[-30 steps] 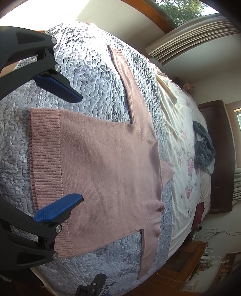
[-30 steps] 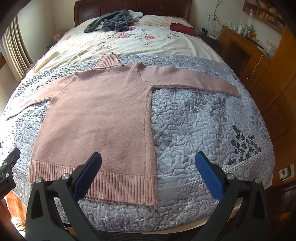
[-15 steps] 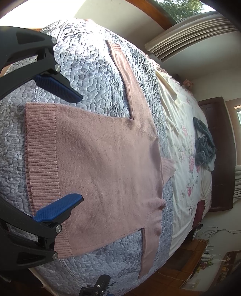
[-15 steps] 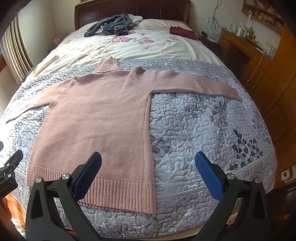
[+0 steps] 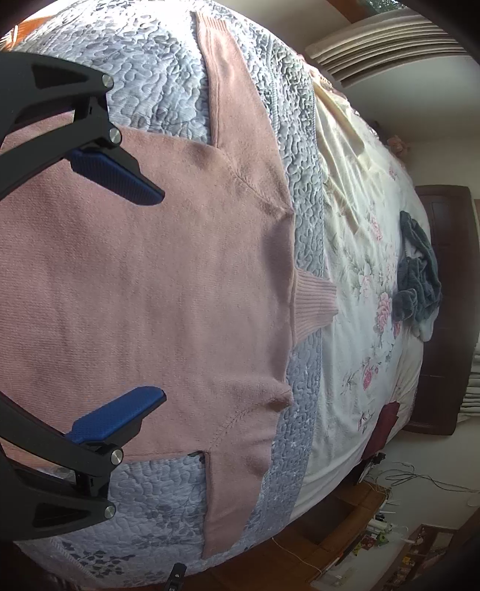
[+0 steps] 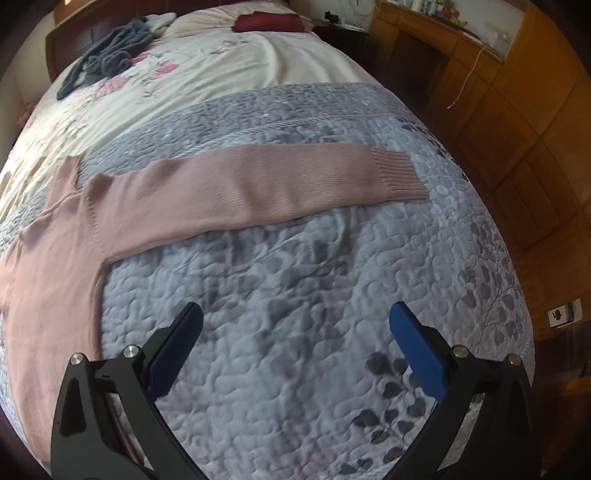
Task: Fold small clothes
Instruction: 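Move the right tool to the sleeve cuff and close on it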
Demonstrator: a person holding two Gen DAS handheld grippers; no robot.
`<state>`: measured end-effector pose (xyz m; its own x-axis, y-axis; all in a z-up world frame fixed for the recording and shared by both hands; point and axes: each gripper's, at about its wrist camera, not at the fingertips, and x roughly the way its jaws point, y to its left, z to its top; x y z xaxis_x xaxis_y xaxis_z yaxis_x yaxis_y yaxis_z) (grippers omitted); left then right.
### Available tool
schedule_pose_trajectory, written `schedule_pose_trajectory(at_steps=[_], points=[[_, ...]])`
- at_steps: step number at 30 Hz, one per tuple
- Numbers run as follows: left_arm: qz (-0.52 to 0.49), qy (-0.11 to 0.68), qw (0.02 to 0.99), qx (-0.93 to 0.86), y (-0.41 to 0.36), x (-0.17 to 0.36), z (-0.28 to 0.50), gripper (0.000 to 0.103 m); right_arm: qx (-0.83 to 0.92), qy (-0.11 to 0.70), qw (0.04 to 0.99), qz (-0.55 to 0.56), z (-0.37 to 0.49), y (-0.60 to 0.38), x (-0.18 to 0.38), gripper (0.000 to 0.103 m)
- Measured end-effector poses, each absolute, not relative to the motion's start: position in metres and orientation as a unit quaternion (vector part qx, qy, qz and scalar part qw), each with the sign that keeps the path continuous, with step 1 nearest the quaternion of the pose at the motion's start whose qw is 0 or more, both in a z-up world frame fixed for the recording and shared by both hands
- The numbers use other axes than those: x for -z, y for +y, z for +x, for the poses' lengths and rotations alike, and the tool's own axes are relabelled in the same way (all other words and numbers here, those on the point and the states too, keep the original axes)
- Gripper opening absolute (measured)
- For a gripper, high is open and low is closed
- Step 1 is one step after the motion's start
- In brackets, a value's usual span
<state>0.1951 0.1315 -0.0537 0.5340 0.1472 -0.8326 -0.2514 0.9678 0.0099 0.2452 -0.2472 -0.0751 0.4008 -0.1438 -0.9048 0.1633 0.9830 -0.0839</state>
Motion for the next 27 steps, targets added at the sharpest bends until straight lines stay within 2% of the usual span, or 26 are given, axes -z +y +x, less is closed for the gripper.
schedule_pose_trajectory(at_steps=[9, 17, 20, 22, 24, 26, 27], points=[[-0.043, 0.472, 0.874, -0.103, 0.089, 0.081, 0.292, 0.099, 0.156, 0.585, 0.787, 0.119, 0.341, -0.372, 0.142, 0.099], [-0.010, 0.480, 0.871, -0.103, 0.077, 0.106, 0.313, 0.099, 0.159, 0.578, 0.775, 0.200, 0.368, -0.412, 0.176, 0.099], [-0.010, 0.487, 0.867, -0.105, 0.082, 0.114, 0.312, 0.099, 0.164, 0.569, 0.779, 0.207, 0.374, -0.415, 0.177, 0.094], [-0.010, 0.488, 0.866, -0.109, 0.086, 0.117, 0.312, 0.099, 0.166, 0.562, 0.783, 0.210, 0.380, -0.416, 0.176, 0.079], [-0.011, 0.484, 0.868, -0.113, 0.091, 0.115, 0.313, 0.099, 0.166, 0.561, 0.783, 0.211, 0.390, -0.418, 0.177, 0.073], [-0.017, 0.480, 0.869, -0.118, 0.095, 0.113, 0.313, 0.099, 0.161, 0.556, 0.789, 0.207, 0.392, -0.416, 0.173, 0.060], [-0.020, 0.480, 0.869, -0.119, 0.098, 0.114, 0.312, 0.099, 0.152, 0.552, 0.792, 0.211, 0.391, -0.416, 0.172, 0.044]])
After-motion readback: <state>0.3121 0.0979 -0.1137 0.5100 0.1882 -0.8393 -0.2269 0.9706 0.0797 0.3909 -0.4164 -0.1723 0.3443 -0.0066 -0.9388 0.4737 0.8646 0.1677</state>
